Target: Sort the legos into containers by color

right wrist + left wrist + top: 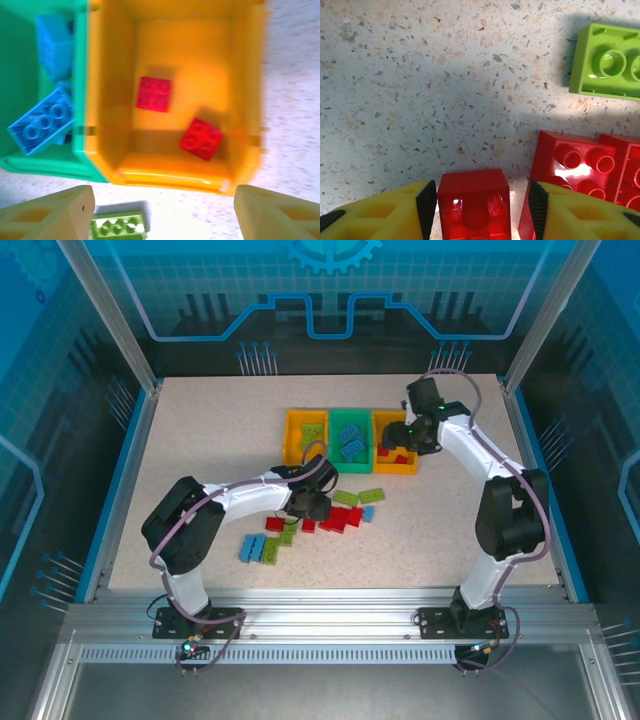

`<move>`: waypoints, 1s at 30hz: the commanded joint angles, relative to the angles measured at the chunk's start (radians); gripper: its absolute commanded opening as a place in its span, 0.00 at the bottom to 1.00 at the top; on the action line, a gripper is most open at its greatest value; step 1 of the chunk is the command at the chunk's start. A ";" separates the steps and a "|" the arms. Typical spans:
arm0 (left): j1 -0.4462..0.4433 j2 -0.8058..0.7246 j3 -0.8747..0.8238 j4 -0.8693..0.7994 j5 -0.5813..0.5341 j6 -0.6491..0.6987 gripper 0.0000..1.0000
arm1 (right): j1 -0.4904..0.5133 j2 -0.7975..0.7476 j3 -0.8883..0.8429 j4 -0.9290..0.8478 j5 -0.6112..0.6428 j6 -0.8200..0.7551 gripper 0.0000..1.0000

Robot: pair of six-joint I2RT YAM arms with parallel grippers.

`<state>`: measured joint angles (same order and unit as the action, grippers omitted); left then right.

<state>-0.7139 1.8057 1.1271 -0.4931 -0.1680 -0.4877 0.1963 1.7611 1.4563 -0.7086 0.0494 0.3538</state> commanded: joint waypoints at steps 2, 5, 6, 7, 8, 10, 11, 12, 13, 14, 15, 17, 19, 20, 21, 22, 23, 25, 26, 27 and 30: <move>-0.006 0.012 0.020 -0.035 -0.011 0.008 0.50 | -0.090 -0.045 -0.042 0.023 0.022 -0.019 0.75; -0.006 0.016 0.020 -0.033 -0.011 0.005 0.41 | -0.127 -0.030 -0.059 0.036 0.026 -0.019 0.75; -0.006 0.017 0.019 -0.034 -0.011 0.001 0.40 | -0.133 -0.019 -0.060 0.039 0.022 -0.021 0.75; -0.006 0.018 0.020 -0.035 -0.013 -0.002 0.39 | -0.136 -0.008 -0.058 0.041 0.014 -0.024 0.75; -0.006 0.018 0.020 -0.035 -0.015 -0.004 0.38 | -0.134 0.006 -0.052 0.041 0.005 -0.026 0.75; -0.005 0.013 0.020 -0.035 -0.018 -0.009 0.36 | -0.131 0.023 -0.052 0.052 -0.013 -0.029 0.75; -0.005 0.011 0.020 -0.035 -0.018 -0.012 0.34 | -0.128 0.028 -0.057 0.063 -0.023 -0.034 0.75; -0.005 0.007 0.020 -0.035 -0.022 -0.014 0.33 | -0.123 0.029 -0.063 0.074 -0.034 -0.040 0.75; -0.005 0.005 0.020 -0.035 -0.024 -0.016 0.32 | -0.119 0.032 -0.067 0.081 -0.041 -0.046 0.75; -0.005 -0.001 0.020 -0.036 -0.027 -0.016 0.31 | -0.113 0.035 -0.068 0.086 -0.048 -0.052 0.75; -0.005 -0.004 0.022 -0.035 -0.030 -0.018 0.30 | -0.109 0.038 -0.068 0.092 -0.052 -0.059 0.75; -0.004 -0.010 0.034 -0.044 -0.031 -0.019 0.30 | -0.102 0.045 -0.070 0.098 -0.067 -0.067 0.75; -0.004 -0.022 0.058 -0.051 -0.029 -0.021 0.30 | -0.098 0.054 -0.070 0.107 -0.081 -0.067 0.75; -0.004 -0.030 0.071 -0.054 -0.030 -0.020 0.30 | -0.095 0.062 -0.067 0.110 -0.082 -0.067 0.74; -0.004 -0.038 0.090 -0.059 -0.033 -0.020 0.30 | -0.091 0.071 -0.064 0.110 -0.081 -0.067 0.73; -0.004 -0.045 0.106 -0.062 -0.036 -0.019 0.30 | -0.090 0.081 -0.059 0.110 -0.079 -0.067 0.70; -0.005 -0.053 0.126 -0.069 -0.038 -0.018 0.30 | -0.086 0.094 -0.053 0.109 -0.076 -0.067 0.65; -0.005 -0.062 0.164 -0.080 -0.040 -0.012 0.30 | -0.077 0.118 -0.041 0.102 -0.058 -0.079 0.55; -0.005 -0.066 0.184 -0.085 -0.042 -0.008 0.31 | -0.071 0.131 -0.031 0.093 -0.043 -0.084 0.51; -0.005 -0.069 0.202 -0.087 -0.042 -0.007 0.31 | -0.067 0.143 -0.025 0.086 -0.032 -0.088 0.48; -0.004 -0.073 0.243 -0.074 -0.034 -0.001 0.31 | -0.062 0.153 -0.034 0.095 -0.028 -0.087 0.36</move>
<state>-0.7139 1.7695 1.3205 -0.5476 -0.1902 -0.4969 0.1173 1.9011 1.3998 -0.6102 0.0139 0.2741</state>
